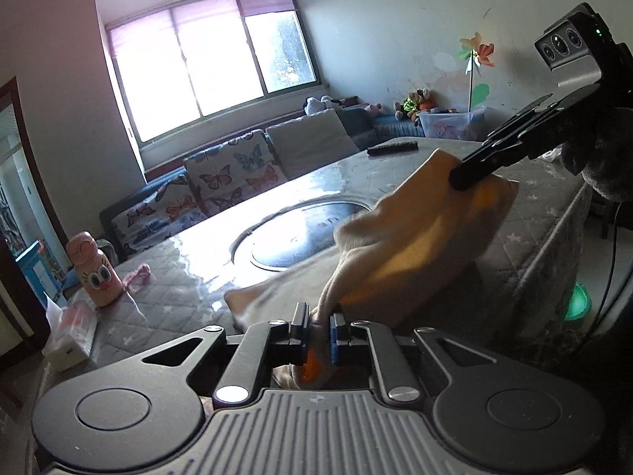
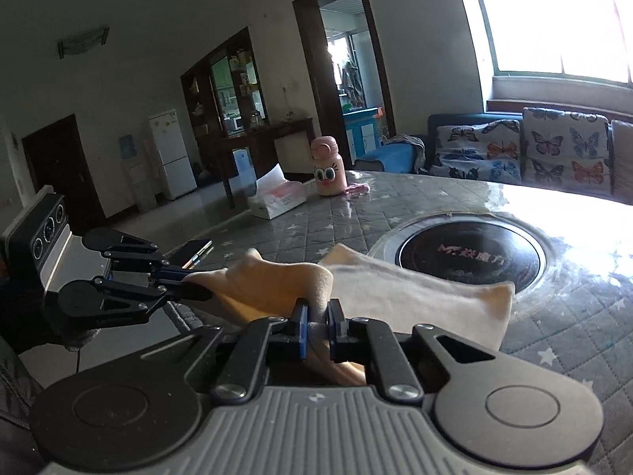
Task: Fold clothes
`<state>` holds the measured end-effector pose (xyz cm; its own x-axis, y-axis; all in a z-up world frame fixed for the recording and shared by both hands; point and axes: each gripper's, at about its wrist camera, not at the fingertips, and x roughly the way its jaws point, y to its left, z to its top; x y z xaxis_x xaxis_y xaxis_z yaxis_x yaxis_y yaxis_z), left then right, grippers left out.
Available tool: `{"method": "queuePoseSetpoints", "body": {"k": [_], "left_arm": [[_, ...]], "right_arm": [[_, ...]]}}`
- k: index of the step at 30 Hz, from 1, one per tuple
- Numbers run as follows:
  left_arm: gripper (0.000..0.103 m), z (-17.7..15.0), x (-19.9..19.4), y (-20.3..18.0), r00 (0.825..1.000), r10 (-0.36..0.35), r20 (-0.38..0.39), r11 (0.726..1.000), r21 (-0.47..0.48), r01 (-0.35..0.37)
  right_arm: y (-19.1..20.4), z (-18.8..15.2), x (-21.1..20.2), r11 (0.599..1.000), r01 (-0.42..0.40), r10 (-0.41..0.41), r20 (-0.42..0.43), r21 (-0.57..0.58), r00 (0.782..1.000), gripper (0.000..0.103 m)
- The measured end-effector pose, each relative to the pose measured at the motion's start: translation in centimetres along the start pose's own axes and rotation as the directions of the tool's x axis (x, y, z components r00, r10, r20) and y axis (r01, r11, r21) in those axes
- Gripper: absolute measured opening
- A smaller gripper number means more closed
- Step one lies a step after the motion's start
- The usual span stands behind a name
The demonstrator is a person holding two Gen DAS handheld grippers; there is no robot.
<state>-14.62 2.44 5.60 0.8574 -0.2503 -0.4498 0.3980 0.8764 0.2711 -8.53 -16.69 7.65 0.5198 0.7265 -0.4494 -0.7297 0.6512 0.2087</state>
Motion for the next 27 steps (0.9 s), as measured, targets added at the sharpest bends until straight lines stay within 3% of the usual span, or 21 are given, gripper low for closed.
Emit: {"method": "queuePoseSetpoints", "body": {"k": [9, 17, 22, 27], "left_arm": [[0.011, 2.7, 7.4, 5.1, 1.000, 0.014, -0.002, 0.999, -0.052, -0.014], [0.011, 3.0, 18.5, 8.0, 0.992, 0.058, -0.116, 0.996, -0.056, -0.065], [0.019, 1.2, 22.2, 8.4, 0.977, 0.073, -0.198, 0.993, -0.075, -0.089], [0.036, 0.6, 21.7, 9.1, 0.975, 0.097, -0.199, 0.990, -0.078, -0.114]], "right_arm": [[-4.6, 4.1, 4.6, 0.997, 0.064, -0.064, -0.016, 0.036, 0.998, 0.009], [-11.9, 6.6, 13.8, 0.975, 0.194, -0.181, -0.122, 0.109, 0.976, 0.009], [-15.0, 4.6, 18.4, 0.944, 0.270, -0.230, -0.213, 0.188, 0.950, 0.012], [-15.8, 3.2, 17.1, 0.929, 0.288, -0.243, -0.207, 0.231, 0.948, 0.017]]}}
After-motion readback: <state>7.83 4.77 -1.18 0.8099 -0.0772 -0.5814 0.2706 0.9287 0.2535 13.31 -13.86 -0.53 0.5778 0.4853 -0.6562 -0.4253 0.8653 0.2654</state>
